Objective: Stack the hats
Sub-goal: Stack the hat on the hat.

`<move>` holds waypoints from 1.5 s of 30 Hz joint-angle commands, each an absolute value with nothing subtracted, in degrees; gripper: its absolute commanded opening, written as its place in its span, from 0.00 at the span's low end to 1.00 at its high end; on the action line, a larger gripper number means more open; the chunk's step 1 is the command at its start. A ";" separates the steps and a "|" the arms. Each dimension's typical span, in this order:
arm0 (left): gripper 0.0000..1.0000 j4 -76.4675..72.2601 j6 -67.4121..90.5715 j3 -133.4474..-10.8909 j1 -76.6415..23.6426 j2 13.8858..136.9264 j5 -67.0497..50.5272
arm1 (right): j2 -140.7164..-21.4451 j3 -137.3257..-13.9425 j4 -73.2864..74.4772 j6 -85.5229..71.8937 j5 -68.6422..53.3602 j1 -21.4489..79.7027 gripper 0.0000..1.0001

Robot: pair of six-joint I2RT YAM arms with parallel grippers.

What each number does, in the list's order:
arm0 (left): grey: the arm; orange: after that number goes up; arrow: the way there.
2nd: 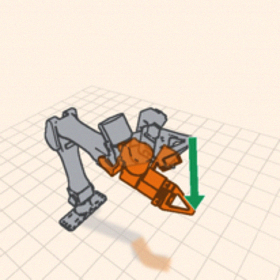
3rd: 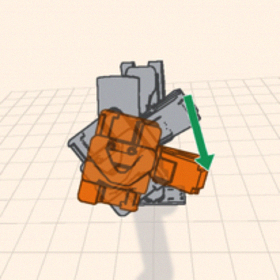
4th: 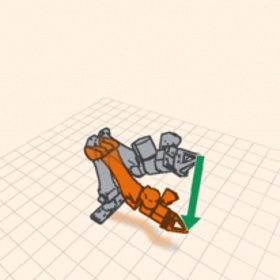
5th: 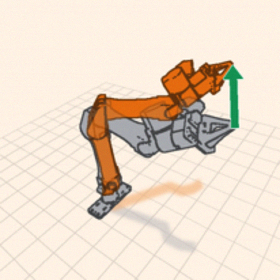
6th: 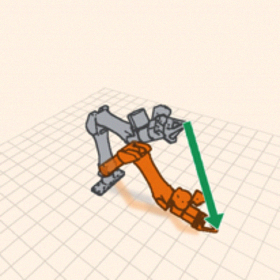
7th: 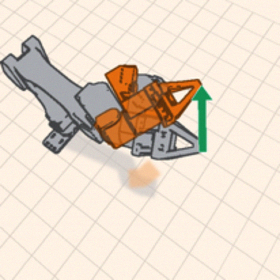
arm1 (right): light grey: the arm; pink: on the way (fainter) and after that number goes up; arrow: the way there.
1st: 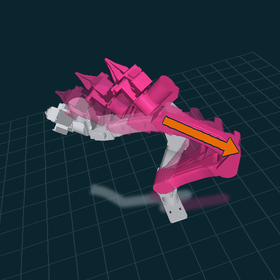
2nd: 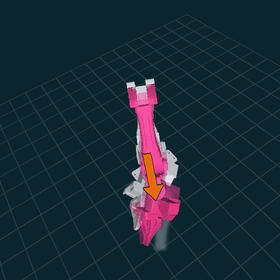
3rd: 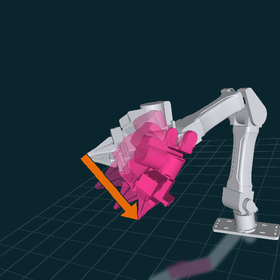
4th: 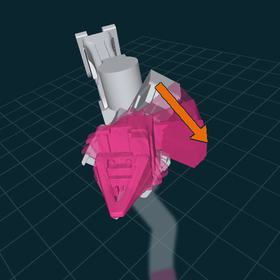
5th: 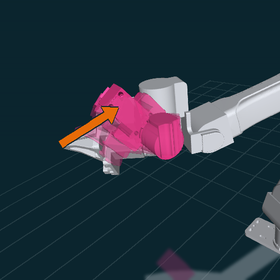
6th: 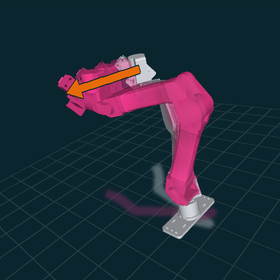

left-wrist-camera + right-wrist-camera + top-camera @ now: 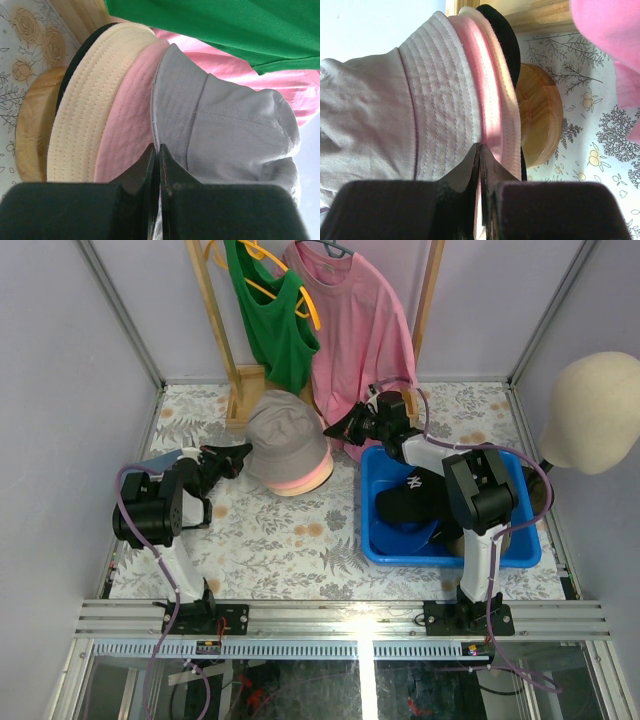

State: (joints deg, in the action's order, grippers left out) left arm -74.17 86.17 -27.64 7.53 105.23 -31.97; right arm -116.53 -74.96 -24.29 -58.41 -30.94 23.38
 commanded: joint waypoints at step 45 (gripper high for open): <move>0.62 -42.41 76.44 -28.36 7.30 88.08 -24.56 | -107.72 -84.35 2.99 -36.48 -16.65 22.63 0.49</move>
State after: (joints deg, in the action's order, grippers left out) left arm -50.28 79.92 -28.77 7.11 90.32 -27.11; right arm -110.56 -80.95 1.74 -38.30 -17.87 22.61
